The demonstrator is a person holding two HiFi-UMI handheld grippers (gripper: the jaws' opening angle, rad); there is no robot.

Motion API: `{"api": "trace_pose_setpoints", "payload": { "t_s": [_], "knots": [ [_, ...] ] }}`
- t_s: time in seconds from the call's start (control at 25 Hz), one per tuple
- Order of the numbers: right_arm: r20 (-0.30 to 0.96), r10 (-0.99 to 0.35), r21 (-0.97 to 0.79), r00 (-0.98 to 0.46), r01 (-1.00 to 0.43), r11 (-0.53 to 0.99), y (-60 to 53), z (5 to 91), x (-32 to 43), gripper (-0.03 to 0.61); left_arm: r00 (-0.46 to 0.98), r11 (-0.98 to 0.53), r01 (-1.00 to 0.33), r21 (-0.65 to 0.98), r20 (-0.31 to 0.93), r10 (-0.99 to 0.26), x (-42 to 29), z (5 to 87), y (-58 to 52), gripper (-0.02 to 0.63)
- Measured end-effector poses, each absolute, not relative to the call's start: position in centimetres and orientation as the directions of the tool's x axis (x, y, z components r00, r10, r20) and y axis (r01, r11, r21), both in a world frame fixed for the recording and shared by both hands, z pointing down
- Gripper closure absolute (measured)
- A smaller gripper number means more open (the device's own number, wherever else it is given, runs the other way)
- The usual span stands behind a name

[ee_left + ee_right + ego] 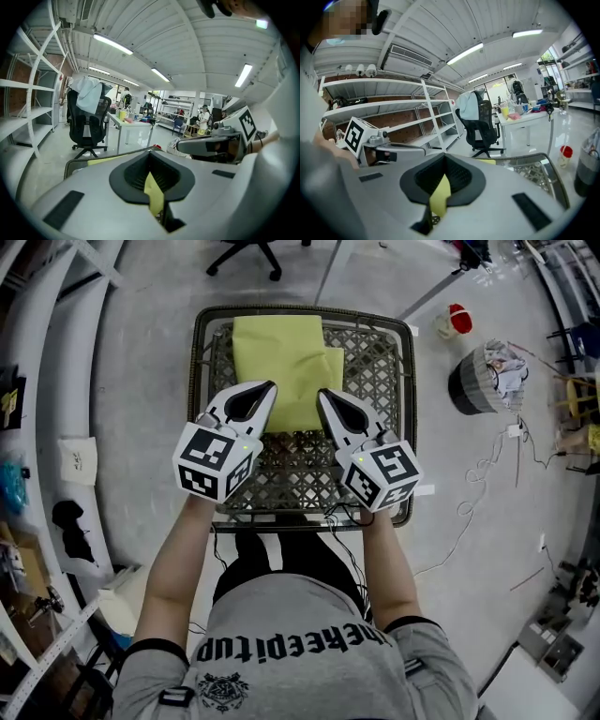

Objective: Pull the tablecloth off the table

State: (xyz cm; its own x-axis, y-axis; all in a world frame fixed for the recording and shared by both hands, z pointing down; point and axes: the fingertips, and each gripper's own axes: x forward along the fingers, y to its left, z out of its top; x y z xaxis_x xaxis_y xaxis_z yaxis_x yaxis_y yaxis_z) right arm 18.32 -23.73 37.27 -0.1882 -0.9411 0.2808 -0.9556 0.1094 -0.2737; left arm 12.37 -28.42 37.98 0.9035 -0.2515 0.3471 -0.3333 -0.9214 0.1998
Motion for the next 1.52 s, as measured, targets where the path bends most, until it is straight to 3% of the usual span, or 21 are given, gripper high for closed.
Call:
{"api": "trace_pose_setpoints", "payload": {
  "t_s": [1.52],
  "knots": [
    [0.122, -0.986, -0.118, -0.116, -0.988, 0.101, -9.6, 26.7, 2.1, 0.568, 0.982, -0.984, -0.120, 0.130, 0.160, -0.099, 0.6, 27.2, -12.0, 0.598]
  ]
}}
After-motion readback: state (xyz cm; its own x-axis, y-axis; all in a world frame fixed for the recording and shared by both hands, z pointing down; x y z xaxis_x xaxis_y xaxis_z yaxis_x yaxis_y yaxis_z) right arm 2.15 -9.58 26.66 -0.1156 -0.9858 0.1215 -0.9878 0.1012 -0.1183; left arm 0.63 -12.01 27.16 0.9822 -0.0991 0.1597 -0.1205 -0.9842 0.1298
